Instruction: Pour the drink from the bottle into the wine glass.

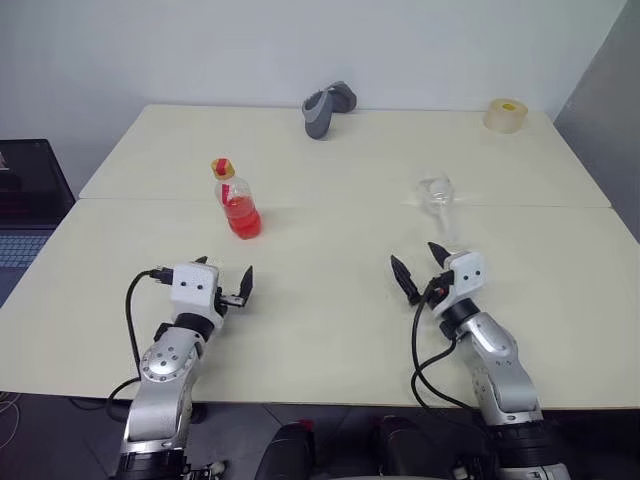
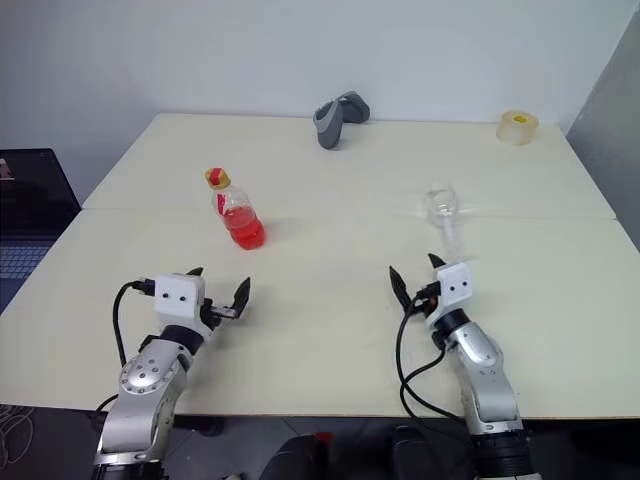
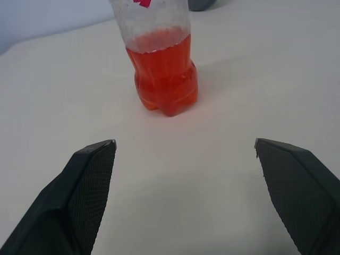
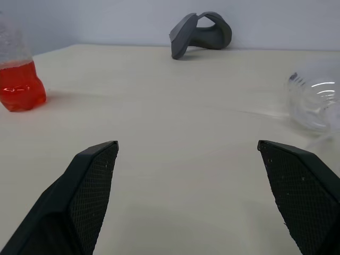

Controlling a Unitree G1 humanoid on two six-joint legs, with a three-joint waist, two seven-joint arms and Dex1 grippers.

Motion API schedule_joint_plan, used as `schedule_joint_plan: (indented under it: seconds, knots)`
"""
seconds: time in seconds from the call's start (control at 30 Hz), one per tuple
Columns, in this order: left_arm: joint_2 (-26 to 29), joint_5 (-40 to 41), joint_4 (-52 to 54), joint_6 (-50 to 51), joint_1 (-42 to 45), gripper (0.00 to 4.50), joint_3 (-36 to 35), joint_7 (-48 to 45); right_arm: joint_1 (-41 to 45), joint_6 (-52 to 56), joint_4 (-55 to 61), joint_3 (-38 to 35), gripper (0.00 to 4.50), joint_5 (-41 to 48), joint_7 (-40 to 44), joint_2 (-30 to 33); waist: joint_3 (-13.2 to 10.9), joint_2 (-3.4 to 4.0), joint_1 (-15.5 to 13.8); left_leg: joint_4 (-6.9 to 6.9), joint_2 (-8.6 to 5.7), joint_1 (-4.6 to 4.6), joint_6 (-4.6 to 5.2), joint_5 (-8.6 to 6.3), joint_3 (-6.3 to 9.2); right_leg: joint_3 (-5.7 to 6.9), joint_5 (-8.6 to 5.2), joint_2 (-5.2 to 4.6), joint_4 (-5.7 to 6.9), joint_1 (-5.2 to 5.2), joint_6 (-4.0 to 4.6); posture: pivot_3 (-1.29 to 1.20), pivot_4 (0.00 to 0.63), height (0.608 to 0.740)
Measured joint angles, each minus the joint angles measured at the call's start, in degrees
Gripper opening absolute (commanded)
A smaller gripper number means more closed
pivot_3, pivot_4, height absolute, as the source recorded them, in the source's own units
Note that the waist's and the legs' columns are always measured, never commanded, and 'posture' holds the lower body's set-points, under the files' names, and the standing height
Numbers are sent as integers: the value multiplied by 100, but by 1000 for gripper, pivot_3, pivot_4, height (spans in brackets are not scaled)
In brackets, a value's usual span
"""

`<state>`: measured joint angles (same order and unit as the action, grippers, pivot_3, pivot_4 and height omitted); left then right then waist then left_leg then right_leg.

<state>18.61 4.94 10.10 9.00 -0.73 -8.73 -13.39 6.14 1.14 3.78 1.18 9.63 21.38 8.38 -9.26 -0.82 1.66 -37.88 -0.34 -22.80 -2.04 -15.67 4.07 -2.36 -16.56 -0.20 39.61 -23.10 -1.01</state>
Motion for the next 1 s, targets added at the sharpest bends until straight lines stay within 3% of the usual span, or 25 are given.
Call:
schedule_joint_plan:
  seconds: [0.27, 0.67, 1.0]
  knots:
    - [19, -175, -103, -166, -19, 4481, 91, -82, -20, -25, 32, 31, 4500, 74, 232, 132, 0, 0, 0, 0, 0, 0, 0, 0, 0, 0, 0, 0, 1, 0, 0, 0, 150, 740]
    - [135, 305, -109, -573, 26, 4481, 201, -870, -52, 930, 783, 463, 4500, 971, 1799, 1013, 0, 0, -3, -5, 0, -1, 1, 0, 4, 4, 0, 0, 0, 3, 0, 0, 150, 740]
    - [115, 156, -739, -558, 576, 4481, 150, -510, 237, 1551, 1217, 523, 4500, 1365, 2225, 1326, -1, -3, -6, -7, -1, 2, 1, -1, 9, 9, 0, 2, -2, 10, 0, 0, 150, 740]
